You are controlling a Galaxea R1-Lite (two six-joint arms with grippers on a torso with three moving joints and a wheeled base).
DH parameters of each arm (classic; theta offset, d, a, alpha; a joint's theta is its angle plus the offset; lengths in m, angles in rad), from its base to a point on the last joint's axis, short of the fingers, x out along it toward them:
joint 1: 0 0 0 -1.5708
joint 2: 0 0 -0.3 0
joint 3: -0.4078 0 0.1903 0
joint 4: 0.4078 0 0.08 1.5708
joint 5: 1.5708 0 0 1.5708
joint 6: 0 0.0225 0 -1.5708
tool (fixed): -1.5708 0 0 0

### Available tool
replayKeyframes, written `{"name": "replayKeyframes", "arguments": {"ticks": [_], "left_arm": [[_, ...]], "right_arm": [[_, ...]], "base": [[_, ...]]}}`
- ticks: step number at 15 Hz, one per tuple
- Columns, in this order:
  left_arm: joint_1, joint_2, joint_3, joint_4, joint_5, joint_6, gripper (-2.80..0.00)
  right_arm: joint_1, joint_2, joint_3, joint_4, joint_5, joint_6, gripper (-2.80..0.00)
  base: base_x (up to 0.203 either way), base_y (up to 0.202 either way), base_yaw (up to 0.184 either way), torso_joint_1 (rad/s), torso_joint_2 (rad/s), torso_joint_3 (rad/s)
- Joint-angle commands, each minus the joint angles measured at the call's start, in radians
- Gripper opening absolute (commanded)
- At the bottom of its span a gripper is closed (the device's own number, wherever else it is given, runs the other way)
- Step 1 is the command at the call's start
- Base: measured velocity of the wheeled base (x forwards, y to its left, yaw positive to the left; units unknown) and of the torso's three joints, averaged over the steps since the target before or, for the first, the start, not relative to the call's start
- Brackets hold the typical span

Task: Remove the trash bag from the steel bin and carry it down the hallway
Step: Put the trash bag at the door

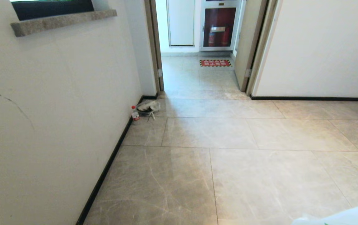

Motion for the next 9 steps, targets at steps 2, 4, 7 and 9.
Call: {"name": "replayKeyframes", "arguments": {"ticks": [2,4,7,9], "left_arm": [[0.0,0.0,0.002,0.0,0.001,-0.001,-2.8],[0.0,0.0,0.002,0.0,0.001,-0.001,-2.8],[0.0,0.0,0.002,0.0,0.001,-0.001,-2.8],[0.0,0.0,0.002,0.0,0.001,-0.001,-2.8]], "right_arm": [[0.0,0.001,0.04,-0.001,0.001,0.0,-2.8],[0.0,0.001,0.04,-0.001,0.001,0.0,-2.8],[0.0,0.001,0.04,-0.001,0.001,0.0,-2.8],[0.0,0.001,0.04,-0.001,0.001,0.0,-2.8]], "base": [[0.191,0.0,0.001,-0.001,0.0,0.0],[0.194,0.0,0.0,0.005,0.0,0.008],[0.192,0.0,0.003,0.0,0.0,0.001],[0.192,0.0,0.0,0.003,0.0,0.003]]}}
